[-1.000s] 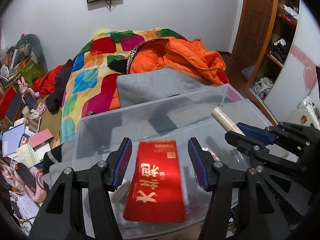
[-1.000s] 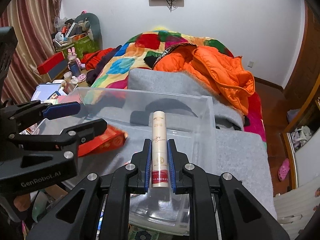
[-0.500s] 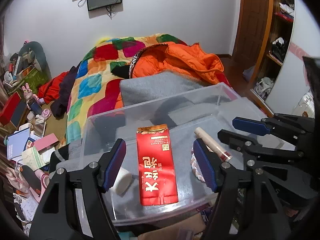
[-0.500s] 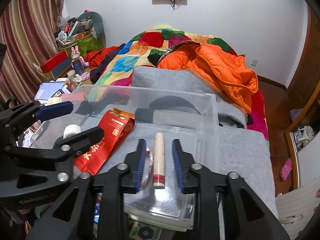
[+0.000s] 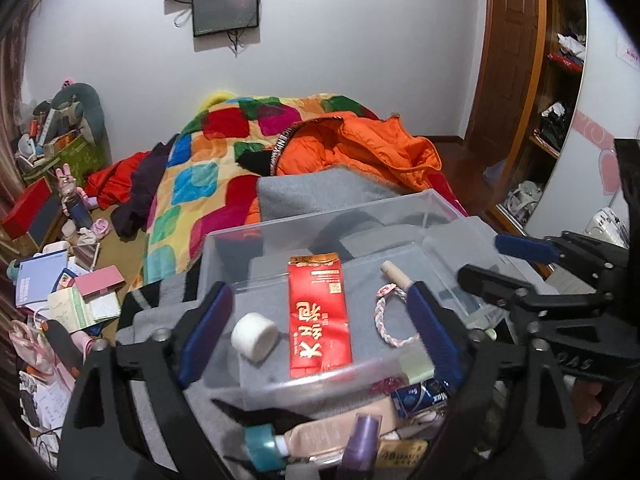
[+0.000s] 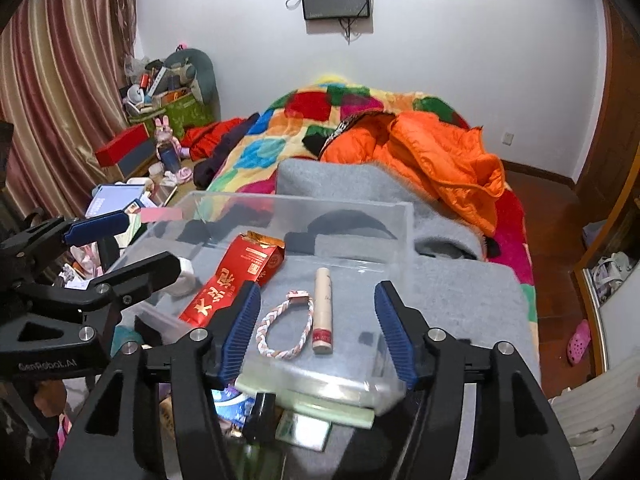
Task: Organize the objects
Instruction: 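Lower the red box and cream can into the clear box and release, then grasp the teal bottle with the left gripper while the right grasps the green glass bottle, then place the teal bottle and green bottle into the clear box and release, then grasp the purple spray with the left gripper while the right grasps the green packet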
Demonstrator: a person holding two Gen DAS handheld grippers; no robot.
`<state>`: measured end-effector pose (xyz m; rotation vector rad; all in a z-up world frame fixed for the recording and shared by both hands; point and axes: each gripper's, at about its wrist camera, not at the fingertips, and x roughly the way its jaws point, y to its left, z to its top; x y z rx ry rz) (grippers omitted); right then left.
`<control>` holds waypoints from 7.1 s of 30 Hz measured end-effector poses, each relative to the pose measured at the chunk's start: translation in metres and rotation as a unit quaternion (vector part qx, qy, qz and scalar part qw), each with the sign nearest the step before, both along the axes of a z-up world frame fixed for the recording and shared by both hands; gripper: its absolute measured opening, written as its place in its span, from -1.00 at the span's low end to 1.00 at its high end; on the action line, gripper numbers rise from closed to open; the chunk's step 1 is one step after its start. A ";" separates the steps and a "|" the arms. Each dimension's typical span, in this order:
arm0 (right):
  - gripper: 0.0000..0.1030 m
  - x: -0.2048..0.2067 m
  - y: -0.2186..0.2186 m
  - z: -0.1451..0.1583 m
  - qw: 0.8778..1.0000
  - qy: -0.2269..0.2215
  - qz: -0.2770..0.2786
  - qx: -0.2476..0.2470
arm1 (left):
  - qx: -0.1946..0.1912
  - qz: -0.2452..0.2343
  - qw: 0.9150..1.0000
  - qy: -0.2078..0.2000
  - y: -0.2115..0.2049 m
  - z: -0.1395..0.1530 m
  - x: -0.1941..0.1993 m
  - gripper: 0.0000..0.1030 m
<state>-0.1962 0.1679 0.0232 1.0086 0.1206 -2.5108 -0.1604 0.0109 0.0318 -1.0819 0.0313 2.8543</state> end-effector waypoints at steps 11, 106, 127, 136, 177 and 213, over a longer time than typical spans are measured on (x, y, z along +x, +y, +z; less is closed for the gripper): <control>0.35 0.041 0.018 0.004 1.000 0.014 -0.019 -0.003 | 0.014 0.024 1.000 -0.011 -0.029 -0.012 0.043 0.87; -0.26 -0.012 -0.024 -0.003 1.000 -0.004 0.012 -0.026 | 0.046 0.024 0.999 0.009 -0.027 0.001 -0.013 -0.60; -0.26 -0.038 -0.051 -0.041 0.998 -0.048 0.033 0.009 | 0.037 -0.008 0.997 -0.071 -0.012 -0.055 -0.053 -0.60; -0.24 -0.035 -0.047 -0.038 0.998 -0.046 0.031 0.019 | 0.030 -0.012 0.997 -0.065 -0.008 -0.051 -0.047 -0.47; 0.44 0.051 0.036 -0.049 0.997 -0.059 -0.047 0.024 | 0.034 0.014 0.999 -0.035 -0.017 -0.051 0.087 0.45; -0.37 0.064 0.023 -0.057 0.998 -0.056 -0.041 0.013 | 0.073 0.005 0.997 -0.028 -0.015 -0.060 0.106 -0.51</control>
